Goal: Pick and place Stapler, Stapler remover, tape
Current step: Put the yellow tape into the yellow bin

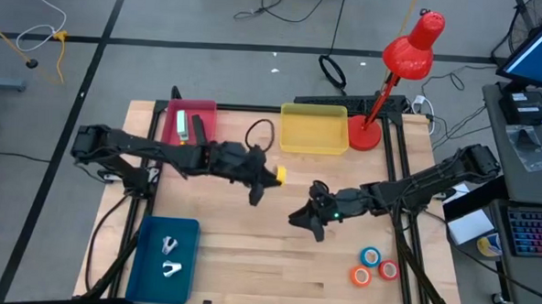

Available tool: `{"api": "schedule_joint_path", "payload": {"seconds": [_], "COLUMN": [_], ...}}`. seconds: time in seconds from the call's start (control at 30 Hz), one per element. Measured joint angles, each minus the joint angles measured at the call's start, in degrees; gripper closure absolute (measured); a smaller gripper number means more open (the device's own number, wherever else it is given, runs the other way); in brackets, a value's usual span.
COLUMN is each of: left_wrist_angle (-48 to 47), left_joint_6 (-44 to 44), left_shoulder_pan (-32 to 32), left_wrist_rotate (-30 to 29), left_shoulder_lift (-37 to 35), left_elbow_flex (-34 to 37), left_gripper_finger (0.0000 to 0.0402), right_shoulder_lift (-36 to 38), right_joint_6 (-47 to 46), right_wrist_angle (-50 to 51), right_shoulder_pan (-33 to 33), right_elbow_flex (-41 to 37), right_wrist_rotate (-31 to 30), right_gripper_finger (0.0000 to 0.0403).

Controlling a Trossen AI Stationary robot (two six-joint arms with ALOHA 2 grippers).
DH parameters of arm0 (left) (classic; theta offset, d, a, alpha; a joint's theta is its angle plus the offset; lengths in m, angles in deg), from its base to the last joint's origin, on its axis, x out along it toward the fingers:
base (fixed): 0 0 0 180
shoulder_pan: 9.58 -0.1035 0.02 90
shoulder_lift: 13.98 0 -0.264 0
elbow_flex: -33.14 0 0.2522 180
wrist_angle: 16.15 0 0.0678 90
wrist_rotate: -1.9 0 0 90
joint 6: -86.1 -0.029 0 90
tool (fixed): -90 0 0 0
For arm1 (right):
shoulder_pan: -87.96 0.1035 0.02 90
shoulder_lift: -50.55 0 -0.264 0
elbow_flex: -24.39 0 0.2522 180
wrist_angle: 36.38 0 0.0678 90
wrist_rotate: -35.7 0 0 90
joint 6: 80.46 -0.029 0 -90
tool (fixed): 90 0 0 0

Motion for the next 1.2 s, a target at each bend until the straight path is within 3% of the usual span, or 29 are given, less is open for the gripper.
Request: {"api": "schedule_joint_path", "payload": {"seconds": [0.1, 0.3, 0.7, 1.0, 1.2], "left_wrist_angle": [-9.78, -12.66, -16.02, -19.24, -20.88], "left_joint_6": [-7.19, -16.01, -25.56, -25.95, -22.25], "left_shoulder_pan": [-2.71, -8.96, -16.43, -21.80, -24.50], "left_wrist_rotate": [-3.65, -4.79, 1.55, 3.83, 4.32], "left_shoulder_lift": [0.07, 2.71, 18.86, 31.79, 35.82], "left_elbow_flex": [-6.33, -12.81, -24.42, -35.03, -36.17], "left_gripper_finger": [0.0368, 0.0368, 0.0368, 0.0368, 0.0368], "right_shoulder_lift": [0.00, 0.00, 3.78, 6.79, 7.21], "right_joint_6": [1.48, 4.20, 4.66, 4.59, 4.27], "right_wrist_angle": [-1.34, -3.40, 1.33, 4.01, 3.91], "right_shoulder_pan": [0.39, 0.60, 4.56, 9.74, 11.49], "right_elbow_flex": [0.00, 0.00, 0.04, -0.03, 0.00], "right_wrist_rotate": [-0.19, -1.57, -3.75, -10.86, -13.93], "right_gripper_finger": [0.0312, 0.0326, 0.0365, 0.0396, 0.0401]}}
